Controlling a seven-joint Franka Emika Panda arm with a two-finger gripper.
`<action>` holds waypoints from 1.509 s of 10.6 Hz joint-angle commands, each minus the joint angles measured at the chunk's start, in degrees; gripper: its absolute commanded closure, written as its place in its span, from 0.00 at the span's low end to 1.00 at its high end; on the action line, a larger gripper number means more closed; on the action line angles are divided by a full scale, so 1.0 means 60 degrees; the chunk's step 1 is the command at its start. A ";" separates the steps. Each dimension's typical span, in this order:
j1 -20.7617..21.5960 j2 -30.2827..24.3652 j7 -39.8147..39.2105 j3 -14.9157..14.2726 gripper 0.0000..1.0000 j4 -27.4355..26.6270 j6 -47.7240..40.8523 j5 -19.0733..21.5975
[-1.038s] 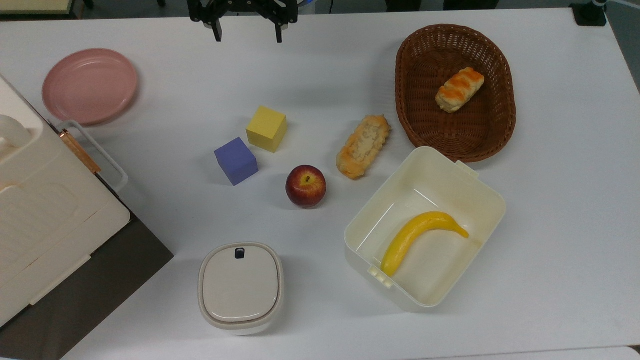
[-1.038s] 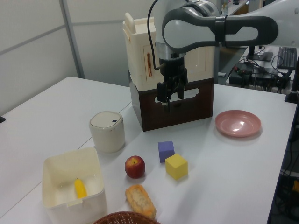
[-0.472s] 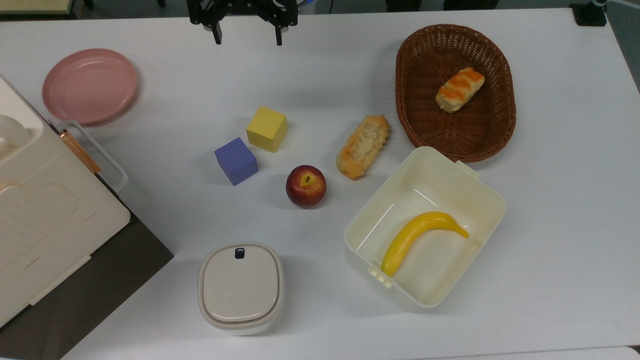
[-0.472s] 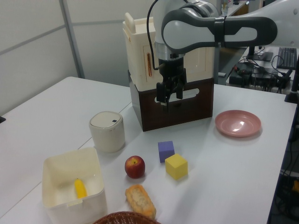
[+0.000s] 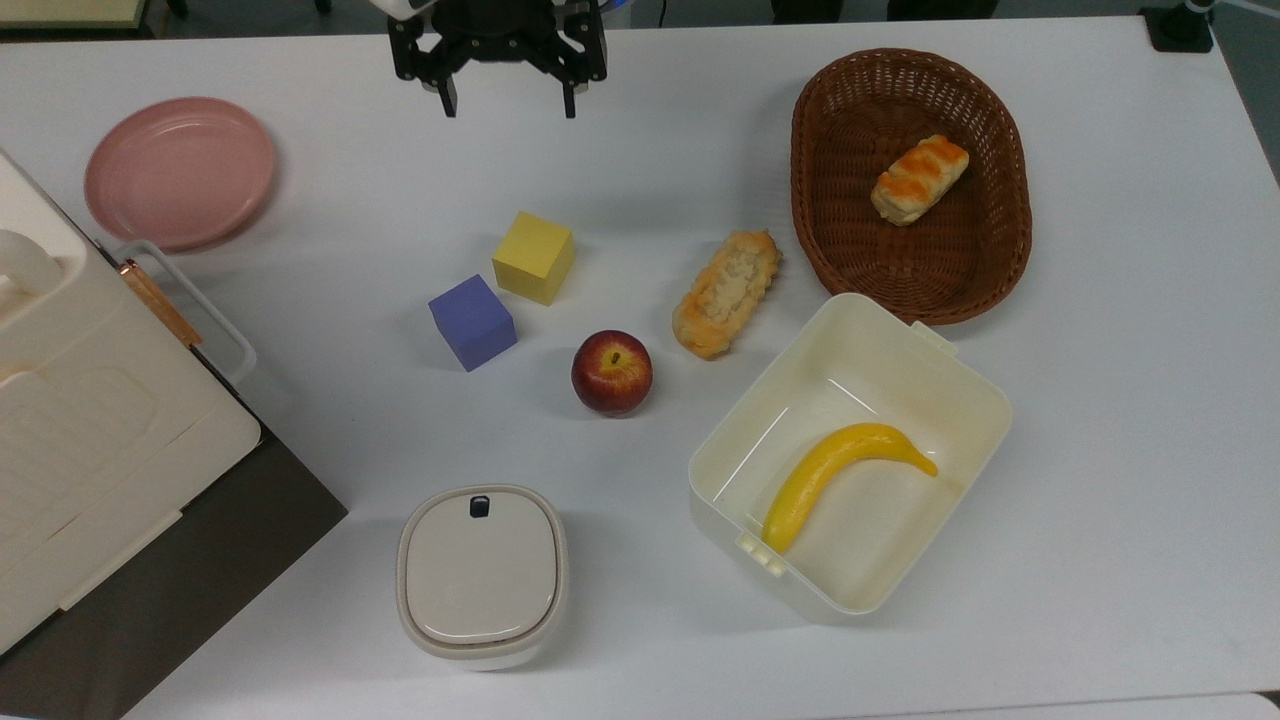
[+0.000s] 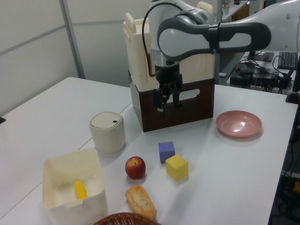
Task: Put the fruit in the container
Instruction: 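Move the gripper down over the red apple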
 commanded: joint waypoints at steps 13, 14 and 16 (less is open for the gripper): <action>0.1047 0.3610 -0.0132 -0.0025 0.00 -0.0171 0.4846 -0.0189; 0.1163 0.3772 -0.0117 -0.0011 0.00 -0.0186 0.4979 -0.0189; 0.1194 0.3948 -0.0103 -0.0011 0.00 -0.0200 0.4995 -0.0189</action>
